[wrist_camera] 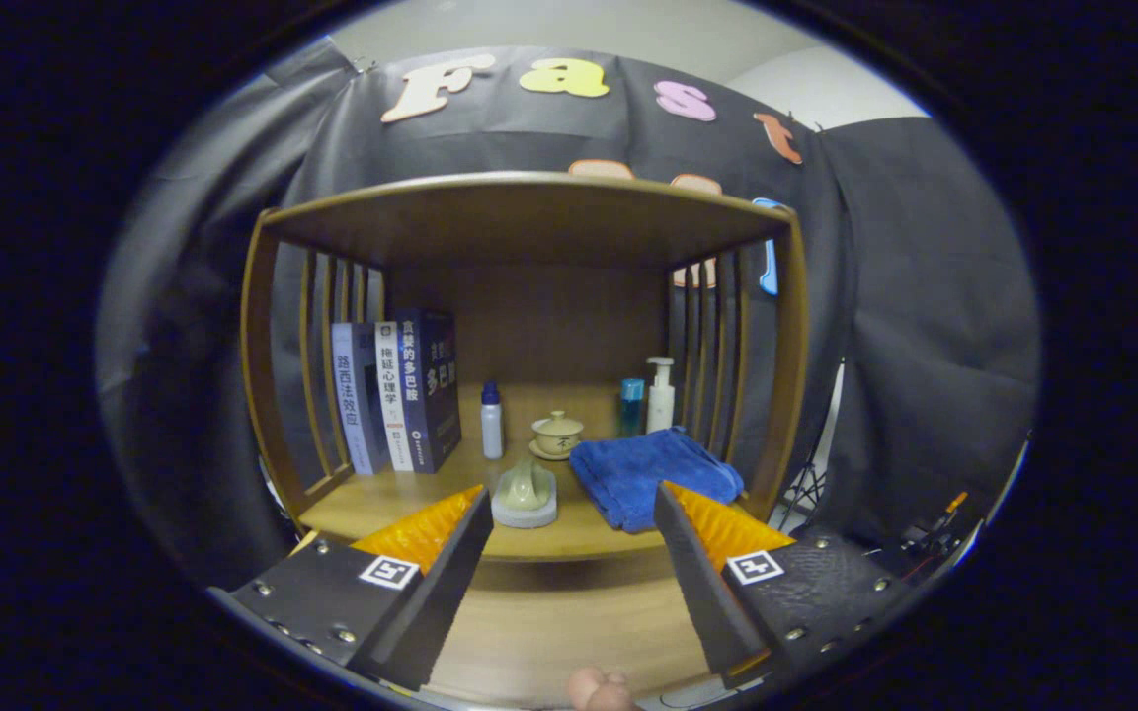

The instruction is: Pull open the drawer, take out the items inside it, and place them on the countertop above the cabinet.

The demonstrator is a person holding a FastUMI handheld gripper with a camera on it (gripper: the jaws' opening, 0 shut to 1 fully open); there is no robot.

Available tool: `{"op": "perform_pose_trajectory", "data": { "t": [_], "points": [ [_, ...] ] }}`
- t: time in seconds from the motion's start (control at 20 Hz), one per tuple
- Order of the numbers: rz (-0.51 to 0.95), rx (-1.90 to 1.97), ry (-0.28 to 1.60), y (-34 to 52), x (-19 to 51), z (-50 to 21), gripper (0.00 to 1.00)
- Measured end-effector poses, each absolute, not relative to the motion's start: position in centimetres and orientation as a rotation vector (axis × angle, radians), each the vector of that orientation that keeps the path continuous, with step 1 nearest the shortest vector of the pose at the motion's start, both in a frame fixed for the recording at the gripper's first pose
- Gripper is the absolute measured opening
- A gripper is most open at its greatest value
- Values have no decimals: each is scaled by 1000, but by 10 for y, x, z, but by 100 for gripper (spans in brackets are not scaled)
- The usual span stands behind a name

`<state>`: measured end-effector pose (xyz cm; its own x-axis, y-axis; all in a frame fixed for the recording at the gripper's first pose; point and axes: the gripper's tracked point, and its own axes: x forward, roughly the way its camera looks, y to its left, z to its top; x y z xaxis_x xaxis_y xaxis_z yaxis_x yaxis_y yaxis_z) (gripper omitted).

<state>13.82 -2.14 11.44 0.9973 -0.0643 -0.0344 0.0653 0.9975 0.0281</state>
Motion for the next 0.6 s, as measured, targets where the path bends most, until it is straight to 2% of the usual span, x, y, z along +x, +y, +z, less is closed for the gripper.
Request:
{"op": "perform_pose_trajectory", "data": {
  "t": [0.3,0.6],
  "points": [
    [-28,61,61,-24,70,77,98],
    [-14,5,92,-13,31,-1,98]
  ]
}}
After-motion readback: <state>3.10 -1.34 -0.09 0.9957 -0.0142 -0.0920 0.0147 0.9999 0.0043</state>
